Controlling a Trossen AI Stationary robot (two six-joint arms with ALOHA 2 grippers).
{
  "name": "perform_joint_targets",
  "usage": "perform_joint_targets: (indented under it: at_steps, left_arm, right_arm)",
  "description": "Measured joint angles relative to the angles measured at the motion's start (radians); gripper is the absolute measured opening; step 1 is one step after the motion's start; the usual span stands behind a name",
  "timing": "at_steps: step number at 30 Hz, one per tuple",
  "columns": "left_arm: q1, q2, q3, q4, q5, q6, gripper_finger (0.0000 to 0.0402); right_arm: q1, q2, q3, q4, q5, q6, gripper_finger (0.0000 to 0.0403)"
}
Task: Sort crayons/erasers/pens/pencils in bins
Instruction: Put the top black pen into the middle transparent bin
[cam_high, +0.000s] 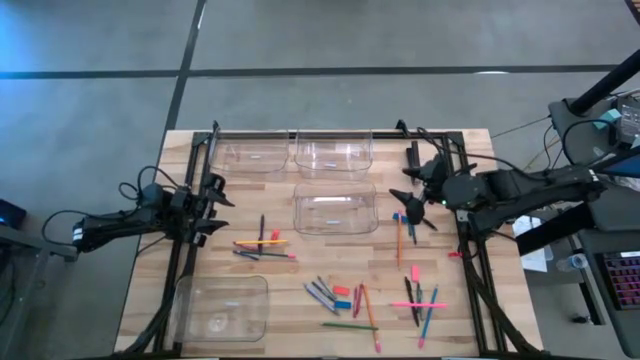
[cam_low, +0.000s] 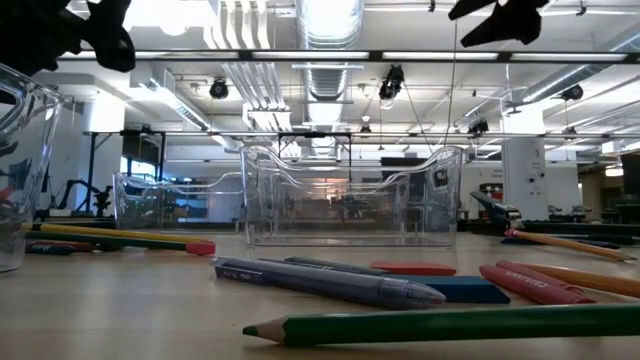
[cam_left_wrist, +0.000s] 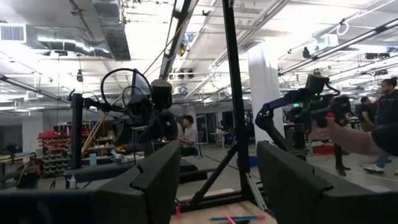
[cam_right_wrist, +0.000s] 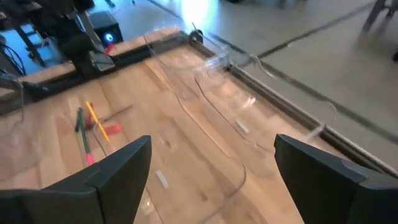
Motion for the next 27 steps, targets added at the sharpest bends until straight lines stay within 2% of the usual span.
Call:
perform_joint_targets:
  at_steps: [12, 18, 27]
  left_arm:
    - [0.0, -0.001, 0.0, 0.007, 0.001, -0.001, 0.0196]
    - [0.0, -0.002, 0.001, 0.008, 0.001, -0.045, 0.0196]
    - [0.0, -0.002, 0.001, 0.007, 0.001, -0.079, 0.0196]
  right_arm:
    - [0.001, 0.082, 0.139, -0.405, -0.002, 0.243, 0.0325]
    - [0.015, 0.133, 0.1, -0.42, -0.107, 0.319, 0.0325]
    - [0.025, 0.179, 0.061, -0.455, -0.151, 0.352, 0.0325]
